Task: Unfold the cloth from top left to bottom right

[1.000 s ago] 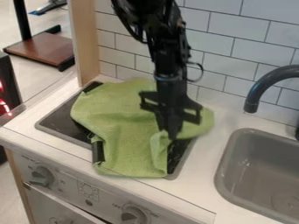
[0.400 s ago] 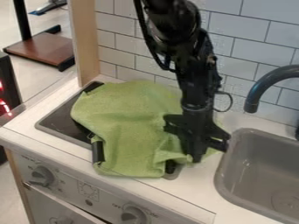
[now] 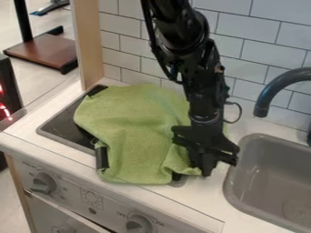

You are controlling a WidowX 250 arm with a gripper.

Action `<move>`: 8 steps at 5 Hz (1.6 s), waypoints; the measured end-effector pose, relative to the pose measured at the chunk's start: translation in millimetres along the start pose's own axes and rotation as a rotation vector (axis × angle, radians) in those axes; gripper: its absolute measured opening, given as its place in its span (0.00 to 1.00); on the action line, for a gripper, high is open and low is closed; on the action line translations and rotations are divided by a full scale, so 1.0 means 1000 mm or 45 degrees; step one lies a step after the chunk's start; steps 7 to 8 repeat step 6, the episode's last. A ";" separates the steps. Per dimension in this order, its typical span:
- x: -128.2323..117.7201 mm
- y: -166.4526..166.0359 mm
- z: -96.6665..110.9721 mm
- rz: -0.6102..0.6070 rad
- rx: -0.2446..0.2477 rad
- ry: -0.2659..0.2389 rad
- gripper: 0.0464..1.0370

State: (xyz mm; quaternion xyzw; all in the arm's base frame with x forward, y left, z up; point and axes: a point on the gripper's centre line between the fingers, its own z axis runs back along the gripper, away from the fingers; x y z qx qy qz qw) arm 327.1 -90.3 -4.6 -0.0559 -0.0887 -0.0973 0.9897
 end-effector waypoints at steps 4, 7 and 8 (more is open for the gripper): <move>0.001 -0.013 0.048 -0.018 -0.051 -0.073 0.97; 0.009 -0.006 0.089 -0.077 0.021 -0.170 0.96; 0.009 -0.006 0.089 -0.077 0.021 -0.170 0.96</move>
